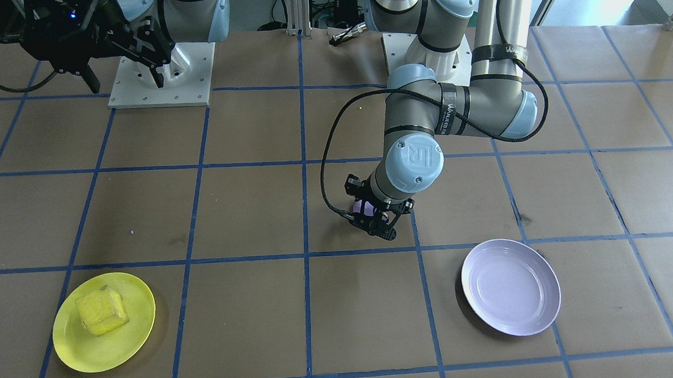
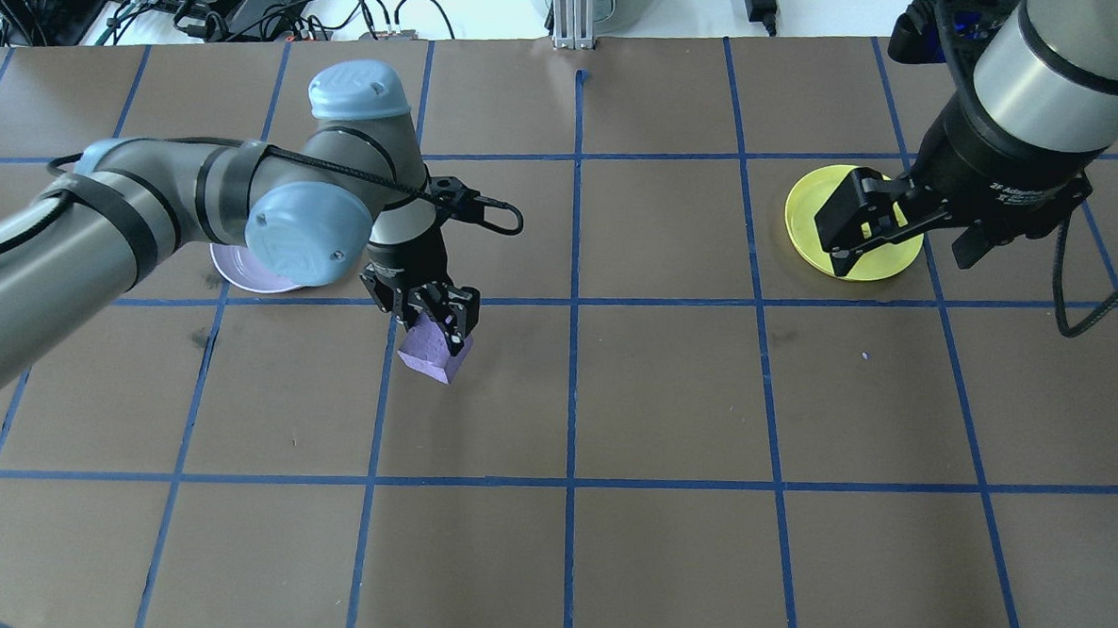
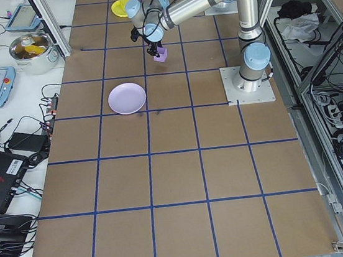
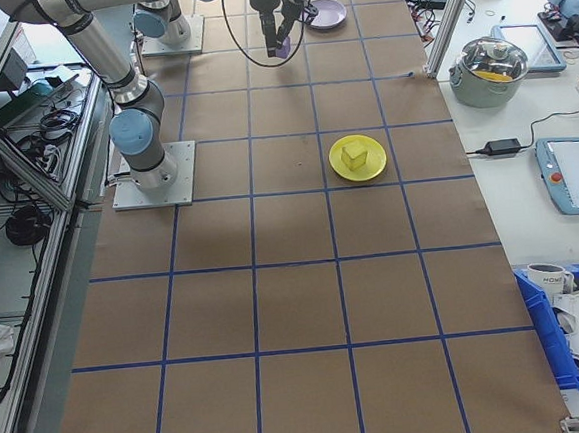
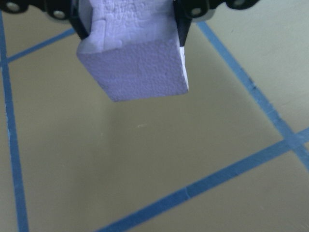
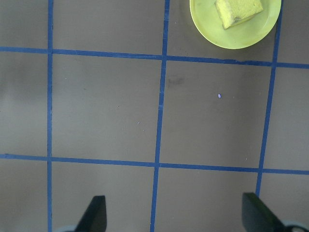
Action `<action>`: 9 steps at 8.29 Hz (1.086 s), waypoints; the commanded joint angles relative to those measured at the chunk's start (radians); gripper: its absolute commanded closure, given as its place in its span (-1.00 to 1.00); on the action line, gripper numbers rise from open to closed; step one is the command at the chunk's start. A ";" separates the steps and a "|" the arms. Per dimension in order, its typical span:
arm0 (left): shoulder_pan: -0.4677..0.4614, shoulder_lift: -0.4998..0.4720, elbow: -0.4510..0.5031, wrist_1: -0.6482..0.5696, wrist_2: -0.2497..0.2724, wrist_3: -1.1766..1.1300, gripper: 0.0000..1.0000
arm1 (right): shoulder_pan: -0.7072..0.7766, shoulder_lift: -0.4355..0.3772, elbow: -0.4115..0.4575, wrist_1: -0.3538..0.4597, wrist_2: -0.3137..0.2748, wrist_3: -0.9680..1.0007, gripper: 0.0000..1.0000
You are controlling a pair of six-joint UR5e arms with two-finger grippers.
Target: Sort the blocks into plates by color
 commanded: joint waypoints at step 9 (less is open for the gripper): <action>0.386 -0.288 0.393 0.044 0.055 -0.015 1.00 | -0.001 -0.018 0.009 0.012 0.001 -0.003 -1.00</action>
